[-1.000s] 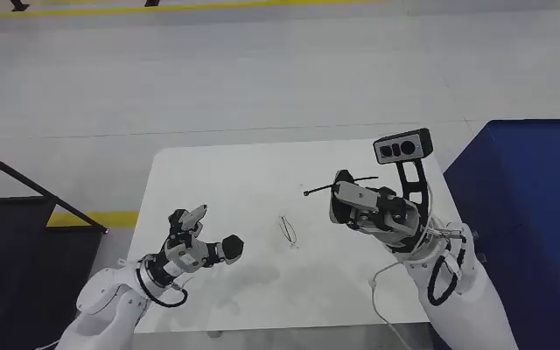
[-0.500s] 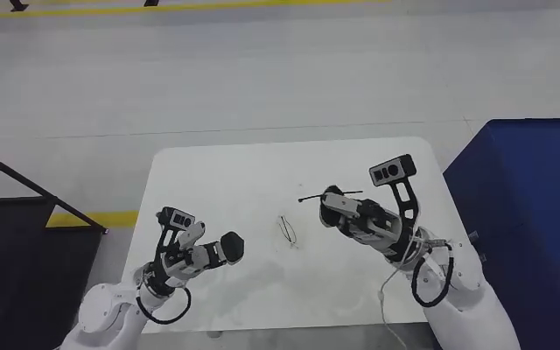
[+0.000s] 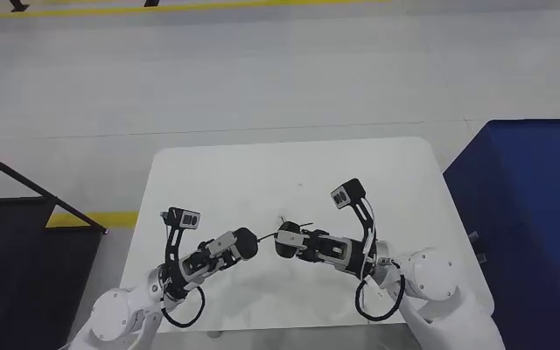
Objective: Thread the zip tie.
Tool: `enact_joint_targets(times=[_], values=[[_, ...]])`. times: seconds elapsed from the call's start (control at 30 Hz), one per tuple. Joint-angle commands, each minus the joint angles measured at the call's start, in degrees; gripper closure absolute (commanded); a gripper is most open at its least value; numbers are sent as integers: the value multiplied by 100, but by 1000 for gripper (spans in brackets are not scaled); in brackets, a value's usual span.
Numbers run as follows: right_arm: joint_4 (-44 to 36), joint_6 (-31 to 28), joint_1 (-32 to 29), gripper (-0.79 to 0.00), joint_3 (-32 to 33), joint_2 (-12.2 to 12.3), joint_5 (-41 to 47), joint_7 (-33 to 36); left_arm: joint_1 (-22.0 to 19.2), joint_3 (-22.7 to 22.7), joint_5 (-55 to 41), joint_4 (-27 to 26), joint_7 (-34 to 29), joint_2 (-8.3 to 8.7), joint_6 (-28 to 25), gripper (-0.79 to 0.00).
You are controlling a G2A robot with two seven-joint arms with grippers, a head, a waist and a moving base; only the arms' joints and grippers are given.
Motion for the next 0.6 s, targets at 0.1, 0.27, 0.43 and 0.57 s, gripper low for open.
enact_joint_targets(times=[0.1,0.27,0.43,0.57], values=[[19,5,42,0,-46,-3,-109,-59,-46,48,-254,-27,-138,-2,294,-363],[38,2,35,0,-57,4,-155,11,-81,113,-381,-58,-181,-12,424,-332],[43,-1,35,0,-97,9,-182,82,-108,201,-329,-76,-120,-28,432,-286],[65,2,58,0,-99,13,-175,126,-127,243,-275,-75,-78,-37,439,-188]])
